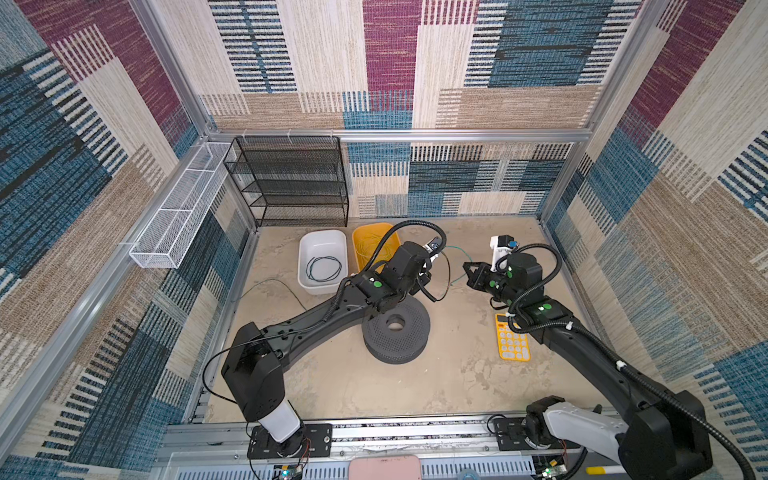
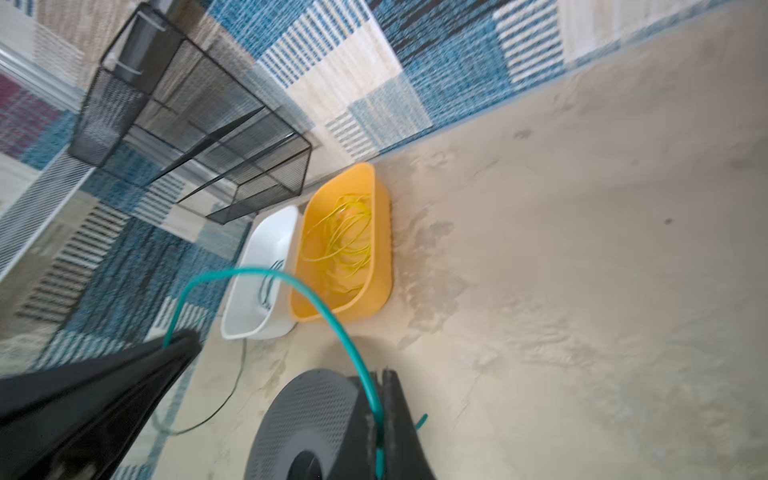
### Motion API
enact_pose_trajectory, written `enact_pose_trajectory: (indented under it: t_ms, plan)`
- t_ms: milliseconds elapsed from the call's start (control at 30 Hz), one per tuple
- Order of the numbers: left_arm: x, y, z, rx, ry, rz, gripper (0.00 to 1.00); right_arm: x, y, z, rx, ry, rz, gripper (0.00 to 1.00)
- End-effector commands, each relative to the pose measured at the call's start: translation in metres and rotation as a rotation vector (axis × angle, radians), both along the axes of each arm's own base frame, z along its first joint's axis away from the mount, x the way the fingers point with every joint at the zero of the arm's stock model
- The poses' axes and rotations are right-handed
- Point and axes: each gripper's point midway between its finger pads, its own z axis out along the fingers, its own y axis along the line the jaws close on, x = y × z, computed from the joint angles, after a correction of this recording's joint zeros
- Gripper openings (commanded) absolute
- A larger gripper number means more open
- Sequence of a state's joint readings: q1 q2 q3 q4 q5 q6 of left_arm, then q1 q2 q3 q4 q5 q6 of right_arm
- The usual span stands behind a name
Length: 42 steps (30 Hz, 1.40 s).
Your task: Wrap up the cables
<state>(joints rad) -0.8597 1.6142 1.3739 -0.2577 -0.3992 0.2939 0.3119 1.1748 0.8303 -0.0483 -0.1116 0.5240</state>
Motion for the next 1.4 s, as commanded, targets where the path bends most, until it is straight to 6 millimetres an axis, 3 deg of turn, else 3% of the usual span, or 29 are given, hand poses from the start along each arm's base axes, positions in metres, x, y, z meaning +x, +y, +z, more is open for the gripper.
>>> enact_pose_trajectory:
  t_ms: [0,67,133,167,333,433,600,700,800,867,1033,1167,1367]
  plan:
    - [-0.011,0.020,-0.015,0.043,0.031,0.032,0.00,0.024,-0.032,-0.010,-0.211,-0.011,-0.135,0.14]
    - [-0.015,0.027,-0.023,0.039,0.047,0.049,0.00,0.035,-0.015,-0.017,-0.225,0.003,-0.048,0.17]
    - [-0.017,0.031,-0.028,0.030,0.055,0.069,0.00,0.037,0.006,-0.015,-0.197,-0.005,0.064,0.31]
    - [-0.015,0.033,-0.030,0.026,0.057,0.089,0.00,0.034,0.016,-0.011,-0.171,-0.023,0.119,0.41]
    - [0.010,0.046,-0.021,-0.002,0.035,0.226,0.00,0.007,0.038,0.005,-0.122,-0.072,0.292,0.70]
    - [0.031,0.060,-0.008,-0.034,0.029,0.313,0.00,-0.013,0.042,0.003,-0.089,-0.051,0.346,0.71]
    - [0.064,0.078,0.011,-0.131,0.027,0.404,0.00,-0.055,0.063,0.024,0.068,-0.094,0.514,0.76]
    - [0.072,0.080,0.020,-0.217,0.012,0.430,0.00,-0.072,0.071,0.044,0.182,-0.114,0.573,0.74]
    - [0.071,0.077,0.021,-0.313,-0.007,0.431,0.00,-0.073,0.059,0.077,0.396,-0.144,0.444,0.72]
    - [0.067,0.076,0.024,-0.386,-0.029,0.424,0.00,-0.074,0.041,0.097,0.588,-0.182,0.313,0.76]
    - [0.057,0.085,0.034,-0.490,-0.117,0.434,0.00,-0.068,0.023,0.115,0.955,-0.139,0.190,0.84]
    - [0.051,0.088,0.043,-0.555,-0.162,0.422,0.00,-0.057,0.030,0.115,1.157,-0.054,0.175,0.90]
    - [0.043,0.086,0.050,-0.606,-0.211,0.397,0.00,-0.041,0.059,0.113,1.266,0.075,0.189,0.94]
